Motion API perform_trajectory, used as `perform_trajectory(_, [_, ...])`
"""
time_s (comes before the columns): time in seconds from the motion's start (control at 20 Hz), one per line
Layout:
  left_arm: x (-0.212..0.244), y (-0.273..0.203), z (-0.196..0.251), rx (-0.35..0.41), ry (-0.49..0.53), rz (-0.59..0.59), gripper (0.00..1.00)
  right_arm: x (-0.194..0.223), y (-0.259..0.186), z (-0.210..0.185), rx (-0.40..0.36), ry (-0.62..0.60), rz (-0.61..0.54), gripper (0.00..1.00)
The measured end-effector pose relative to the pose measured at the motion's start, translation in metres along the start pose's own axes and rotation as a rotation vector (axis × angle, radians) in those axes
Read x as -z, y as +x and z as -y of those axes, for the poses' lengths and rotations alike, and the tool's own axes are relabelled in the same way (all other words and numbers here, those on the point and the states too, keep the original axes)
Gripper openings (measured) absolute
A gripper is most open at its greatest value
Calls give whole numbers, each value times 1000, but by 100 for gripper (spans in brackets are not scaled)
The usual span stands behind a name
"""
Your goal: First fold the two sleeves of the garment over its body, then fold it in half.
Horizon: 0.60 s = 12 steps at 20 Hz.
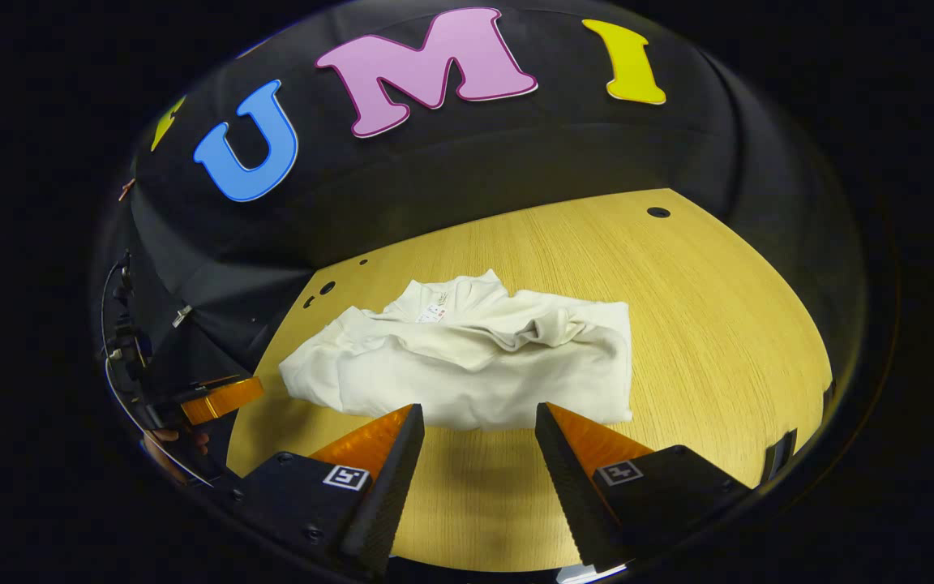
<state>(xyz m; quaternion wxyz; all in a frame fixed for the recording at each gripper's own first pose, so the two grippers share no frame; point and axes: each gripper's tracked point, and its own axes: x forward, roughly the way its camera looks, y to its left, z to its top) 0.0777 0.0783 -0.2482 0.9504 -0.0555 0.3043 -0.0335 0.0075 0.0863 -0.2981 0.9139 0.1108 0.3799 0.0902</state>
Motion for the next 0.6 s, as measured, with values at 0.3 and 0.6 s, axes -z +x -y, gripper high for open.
perform_trajectory(0.3, [17,-11,8,9,15,-25,76,39,-17,-2,11,-17,-44,86])
perform_trajectory(0.6, [35,-16,5,12,24,-57,76,36,-19,0,23,2,-31,86])
